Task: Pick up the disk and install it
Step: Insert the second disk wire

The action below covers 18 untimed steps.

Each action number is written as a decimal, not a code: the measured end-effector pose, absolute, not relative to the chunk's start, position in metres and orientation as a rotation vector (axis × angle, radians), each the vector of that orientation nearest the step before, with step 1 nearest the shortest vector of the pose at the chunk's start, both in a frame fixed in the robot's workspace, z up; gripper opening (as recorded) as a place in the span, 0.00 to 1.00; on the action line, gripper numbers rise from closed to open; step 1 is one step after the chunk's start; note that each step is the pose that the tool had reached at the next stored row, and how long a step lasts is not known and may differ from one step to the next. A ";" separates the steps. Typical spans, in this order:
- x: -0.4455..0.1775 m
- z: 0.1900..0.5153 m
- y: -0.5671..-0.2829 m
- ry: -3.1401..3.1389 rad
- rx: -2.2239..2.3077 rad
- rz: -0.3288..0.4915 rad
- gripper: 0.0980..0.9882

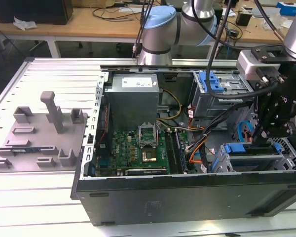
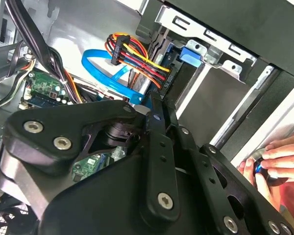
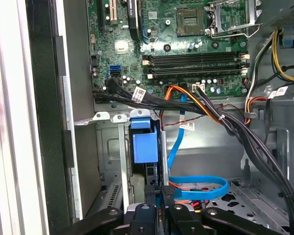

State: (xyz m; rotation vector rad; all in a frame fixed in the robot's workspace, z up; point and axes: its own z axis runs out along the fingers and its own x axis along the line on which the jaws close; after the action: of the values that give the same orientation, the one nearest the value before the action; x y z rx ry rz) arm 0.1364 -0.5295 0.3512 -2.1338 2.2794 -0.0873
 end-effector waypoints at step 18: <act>0.138 0.346 -0.530 2.280 -2.134 -0.088 0.07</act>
State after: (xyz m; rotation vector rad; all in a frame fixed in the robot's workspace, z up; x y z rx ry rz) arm 0.1379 -0.5300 0.3455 -2.1341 2.2795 -0.0876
